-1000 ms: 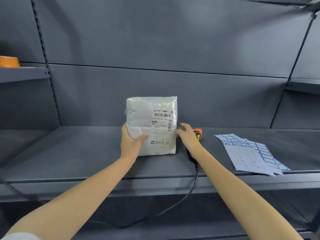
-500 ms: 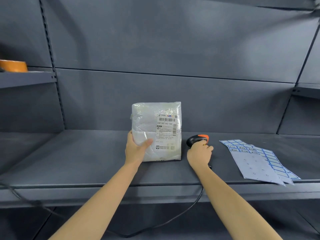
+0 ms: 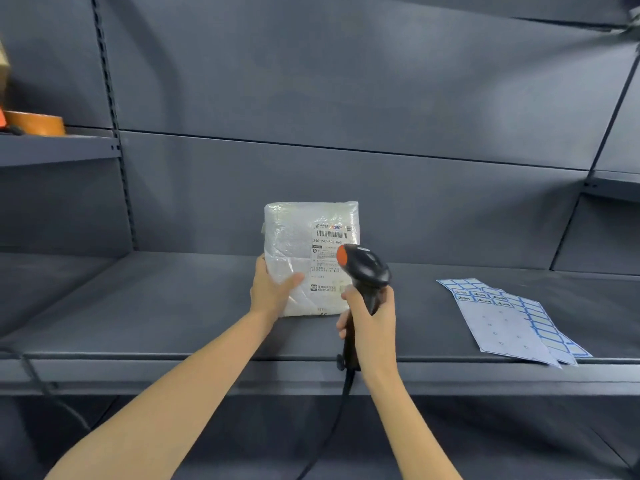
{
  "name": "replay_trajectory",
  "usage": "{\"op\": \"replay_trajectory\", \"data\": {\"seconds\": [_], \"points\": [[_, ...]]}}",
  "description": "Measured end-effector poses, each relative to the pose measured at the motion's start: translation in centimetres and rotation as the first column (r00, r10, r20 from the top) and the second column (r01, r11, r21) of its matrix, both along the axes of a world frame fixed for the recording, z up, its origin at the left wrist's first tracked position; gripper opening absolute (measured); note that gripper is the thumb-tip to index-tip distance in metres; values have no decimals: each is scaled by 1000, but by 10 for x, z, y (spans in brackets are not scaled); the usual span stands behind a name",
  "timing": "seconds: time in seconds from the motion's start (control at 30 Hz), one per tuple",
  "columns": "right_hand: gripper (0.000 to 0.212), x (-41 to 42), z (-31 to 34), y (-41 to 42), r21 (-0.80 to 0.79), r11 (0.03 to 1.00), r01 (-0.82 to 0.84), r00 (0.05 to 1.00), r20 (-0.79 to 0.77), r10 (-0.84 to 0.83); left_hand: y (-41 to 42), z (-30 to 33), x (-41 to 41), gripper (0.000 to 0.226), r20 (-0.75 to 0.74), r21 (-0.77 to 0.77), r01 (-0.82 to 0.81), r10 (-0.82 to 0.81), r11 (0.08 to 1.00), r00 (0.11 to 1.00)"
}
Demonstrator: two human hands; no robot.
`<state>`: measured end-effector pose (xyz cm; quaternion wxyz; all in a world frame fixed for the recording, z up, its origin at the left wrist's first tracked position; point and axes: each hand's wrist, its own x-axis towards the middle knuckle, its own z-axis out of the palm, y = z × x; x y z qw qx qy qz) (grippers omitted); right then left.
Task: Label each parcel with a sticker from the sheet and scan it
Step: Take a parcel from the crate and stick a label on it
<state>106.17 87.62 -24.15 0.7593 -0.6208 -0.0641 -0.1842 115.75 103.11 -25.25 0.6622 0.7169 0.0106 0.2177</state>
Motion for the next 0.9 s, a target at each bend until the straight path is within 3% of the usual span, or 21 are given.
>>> {"op": "replay_trajectory", "data": {"seconds": [0.27,0.53,0.67,0.73,0.83,0.9], "points": [[15,-2,-7,7,17,1000,-13,997,82,12,-1,-2,-3,49,16,13,-23,23,1000,1000],[25,1,-6,-7,21,1000,-18,996,85,16,0,-4,-2,49,20,-9,-3,4,1000,1000],[32,13,-1,-27,113,993,41,999,10,-42,1,-3,-1,52,-3,-20,6,-6,1000,1000],[28,29,5,-42,120,989,91,992,-98,-79,0,-2,-1,52,-11,-31,4,-4,1000,1000],[25,58,14,-65,-32,997,65,954,-291,-72,-1,-2,-1,53,-10,-35,2,-2,999,1000],[25,76,17,-74,-206,978,-7,941,-333,-64,0,-4,-1,53,-7,-38,3,-4,999,1000]]}}
